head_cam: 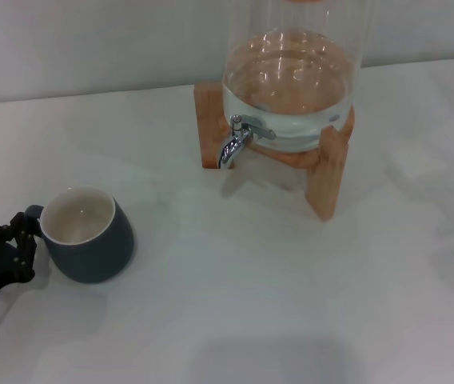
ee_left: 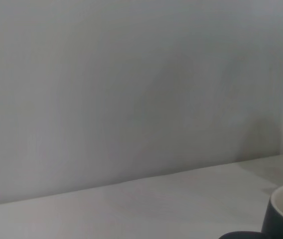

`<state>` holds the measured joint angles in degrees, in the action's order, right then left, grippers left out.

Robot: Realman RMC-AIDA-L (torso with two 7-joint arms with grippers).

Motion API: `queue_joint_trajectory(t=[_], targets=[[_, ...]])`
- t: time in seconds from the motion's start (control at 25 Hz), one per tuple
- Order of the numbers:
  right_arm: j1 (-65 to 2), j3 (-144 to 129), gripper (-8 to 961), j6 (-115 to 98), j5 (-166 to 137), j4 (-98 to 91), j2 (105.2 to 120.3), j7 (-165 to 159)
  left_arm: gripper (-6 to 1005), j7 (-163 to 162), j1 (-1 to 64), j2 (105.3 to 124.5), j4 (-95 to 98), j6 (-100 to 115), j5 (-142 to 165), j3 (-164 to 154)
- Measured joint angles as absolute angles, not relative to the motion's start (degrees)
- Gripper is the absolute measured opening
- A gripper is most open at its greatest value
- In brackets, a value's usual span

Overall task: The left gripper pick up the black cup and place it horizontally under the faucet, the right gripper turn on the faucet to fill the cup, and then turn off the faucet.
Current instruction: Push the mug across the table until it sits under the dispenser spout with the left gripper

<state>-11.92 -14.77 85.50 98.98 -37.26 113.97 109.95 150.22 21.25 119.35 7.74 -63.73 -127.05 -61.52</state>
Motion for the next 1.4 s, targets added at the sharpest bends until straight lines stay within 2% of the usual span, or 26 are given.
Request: queue_joint_trajectory(t=[0.16,0.96,1.4], targets=[[-11.9,-14.8,706,85.5,99.0,-37.4,114.0,109.9,97,150.2,21.3,119.39,7.7,-63.7,-126.8,-61.5],[-11.9,-14.8,706,85.5,99.1,-37.1,114.0,109.9,109,150.2,21.4,119.36,7.9,-69.3,-126.3,-61.5],[-11.9,-14.8,705,85.5,99.1,-37.1,114.0,109.9,120,149.3,24.6,119.4,8.0,-68.1,-126.5,-61.5]])
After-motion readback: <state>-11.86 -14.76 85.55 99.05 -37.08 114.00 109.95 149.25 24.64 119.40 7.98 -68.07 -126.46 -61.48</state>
